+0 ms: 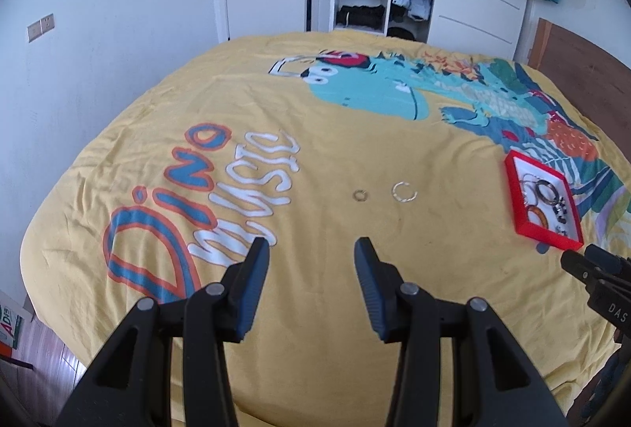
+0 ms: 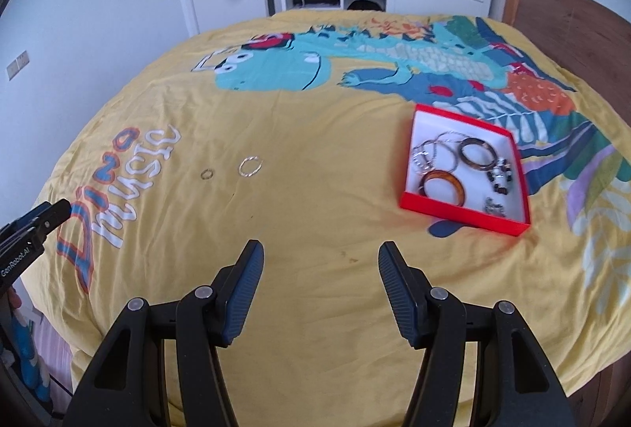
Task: Organize jewelry
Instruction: 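Grasp the small plain ring with the left tool while the right tool grasps the twisted silver hoop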
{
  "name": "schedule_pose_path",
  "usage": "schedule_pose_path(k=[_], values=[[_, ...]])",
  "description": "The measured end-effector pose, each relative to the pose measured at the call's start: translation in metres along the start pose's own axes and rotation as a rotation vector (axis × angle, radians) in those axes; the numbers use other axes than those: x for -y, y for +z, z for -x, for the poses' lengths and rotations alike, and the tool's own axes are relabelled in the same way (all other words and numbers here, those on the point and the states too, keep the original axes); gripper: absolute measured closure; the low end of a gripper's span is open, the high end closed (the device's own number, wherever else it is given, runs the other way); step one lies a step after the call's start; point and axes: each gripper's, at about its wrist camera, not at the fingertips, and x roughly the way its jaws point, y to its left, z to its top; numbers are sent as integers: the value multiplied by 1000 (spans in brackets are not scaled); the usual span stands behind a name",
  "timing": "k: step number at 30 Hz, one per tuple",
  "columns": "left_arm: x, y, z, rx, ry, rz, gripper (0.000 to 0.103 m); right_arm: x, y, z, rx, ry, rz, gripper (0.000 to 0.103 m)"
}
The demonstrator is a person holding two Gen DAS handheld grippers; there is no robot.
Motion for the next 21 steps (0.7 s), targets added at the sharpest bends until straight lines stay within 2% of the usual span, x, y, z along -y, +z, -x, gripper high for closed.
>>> schedule_pose_path(k=[7, 12, 16, 21], values=[[-11, -6, -51, -93, -12, 22, 60, -5, 4, -45, -54, 60, -6, 44], [-4, 6, -90, -129, -48, 9, 60, -10, 20, -79, -87, 123, 6, 60], [10, 23, -128, -154, -86, -23, 60, -19, 41, -114, -110, 164, 33, 62], [34, 40, -175, -185, -117, -92, 60, -30, 70, -165, -137, 214, 70, 73]])
